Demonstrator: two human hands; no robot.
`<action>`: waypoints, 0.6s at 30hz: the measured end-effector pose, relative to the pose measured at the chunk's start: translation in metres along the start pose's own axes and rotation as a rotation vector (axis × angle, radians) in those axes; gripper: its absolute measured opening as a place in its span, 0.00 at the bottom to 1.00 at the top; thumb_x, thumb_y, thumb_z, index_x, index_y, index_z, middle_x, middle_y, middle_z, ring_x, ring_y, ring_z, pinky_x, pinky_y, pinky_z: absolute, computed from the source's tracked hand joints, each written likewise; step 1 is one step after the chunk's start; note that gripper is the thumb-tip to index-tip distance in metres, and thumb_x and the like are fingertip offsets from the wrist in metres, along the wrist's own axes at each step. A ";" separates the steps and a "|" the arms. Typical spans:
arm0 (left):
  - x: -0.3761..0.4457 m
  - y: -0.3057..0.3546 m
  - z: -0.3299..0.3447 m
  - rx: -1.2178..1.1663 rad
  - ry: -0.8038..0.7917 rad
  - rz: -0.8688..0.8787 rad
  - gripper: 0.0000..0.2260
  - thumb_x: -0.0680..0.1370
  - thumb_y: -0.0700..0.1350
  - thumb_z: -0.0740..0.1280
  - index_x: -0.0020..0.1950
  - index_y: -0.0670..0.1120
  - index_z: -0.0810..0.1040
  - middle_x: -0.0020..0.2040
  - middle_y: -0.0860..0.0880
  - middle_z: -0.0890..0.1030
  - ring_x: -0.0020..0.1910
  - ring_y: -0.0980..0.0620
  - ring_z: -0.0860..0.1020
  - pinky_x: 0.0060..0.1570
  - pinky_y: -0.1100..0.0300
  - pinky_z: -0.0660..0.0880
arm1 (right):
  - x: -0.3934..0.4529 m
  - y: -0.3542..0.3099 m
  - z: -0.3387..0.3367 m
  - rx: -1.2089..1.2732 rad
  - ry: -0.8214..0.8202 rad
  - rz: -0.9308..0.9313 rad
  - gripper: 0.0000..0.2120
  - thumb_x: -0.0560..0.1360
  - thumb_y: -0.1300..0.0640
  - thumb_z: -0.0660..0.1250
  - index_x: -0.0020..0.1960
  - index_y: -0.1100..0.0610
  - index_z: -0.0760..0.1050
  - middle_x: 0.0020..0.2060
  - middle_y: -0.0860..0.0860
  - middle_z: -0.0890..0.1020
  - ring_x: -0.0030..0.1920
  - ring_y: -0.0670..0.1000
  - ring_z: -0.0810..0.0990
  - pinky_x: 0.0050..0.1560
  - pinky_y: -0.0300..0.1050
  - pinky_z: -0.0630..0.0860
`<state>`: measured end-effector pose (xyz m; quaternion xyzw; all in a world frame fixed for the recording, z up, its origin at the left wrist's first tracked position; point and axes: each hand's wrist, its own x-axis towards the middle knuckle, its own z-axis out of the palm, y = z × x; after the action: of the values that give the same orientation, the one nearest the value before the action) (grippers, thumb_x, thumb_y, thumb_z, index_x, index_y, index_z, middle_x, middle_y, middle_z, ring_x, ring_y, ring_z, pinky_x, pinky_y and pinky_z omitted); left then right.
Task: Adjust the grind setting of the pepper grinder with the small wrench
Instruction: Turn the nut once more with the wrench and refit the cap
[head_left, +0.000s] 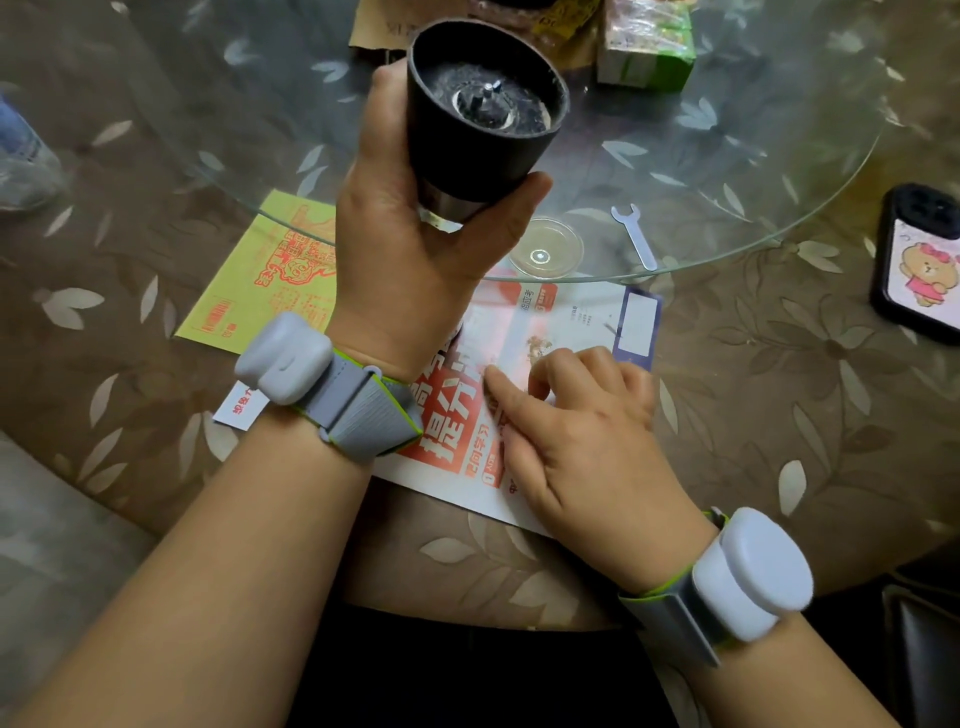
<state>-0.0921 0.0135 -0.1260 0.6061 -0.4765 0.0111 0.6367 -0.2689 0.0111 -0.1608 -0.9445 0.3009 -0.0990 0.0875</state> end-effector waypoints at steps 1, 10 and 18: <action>0.001 -0.001 0.000 -0.003 0.003 0.006 0.31 0.73 0.50 0.74 0.68 0.38 0.65 0.59 0.45 0.77 0.57 0.48 0.78 0.58 0.62 0.73 | -0.001 -0.001 0.001 -0.009 -0.004 0.003 0.21 0.76 0.47 0.55 0.65 0.48 0.75 0.46 0.50 0.75 0.48 0.56 0.72 0.49 0.52 0.61; 0.000 -0.005 0.001 -0.043 0.018 0.032 0.29 0.73 0.55 0.73 0.65 0.48 0.61 0.56 0.58 0.75 0.55 0.60 0.76 0.56 0.65 0.72 | -0.004 -0.004 -0.001 -0.083 0.015 -0.008 0.20 0.77 0.45 0.54 0.64 0.48 0.75 0.47 0.50 0.75 0.50 0.56 0.72 0.52 0.54 0.62; -0.001 -0.007 0.001 -0.064 0.007 0.038 0.29 0.72 0.55 0.73 0.65 0.49 0.62 0.56 0.60 0.75 0.54 0.59 0.76 0.56 0.63 0.74 | -0.005 -0.002 0.000 -0.063 0.021 0.063 0.21 0.77 0.44 0.54 0.65 0.49 0.74 0.49 0.50 0.75 0.51 0.55 0.71 0.53 0.54 0.61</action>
<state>-0.0889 0.0117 -0.1326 0.5760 -0.4861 0.0100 0.6572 -0.2717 0.0157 -0.1609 -0.9357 0.3343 -0.0968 0.0577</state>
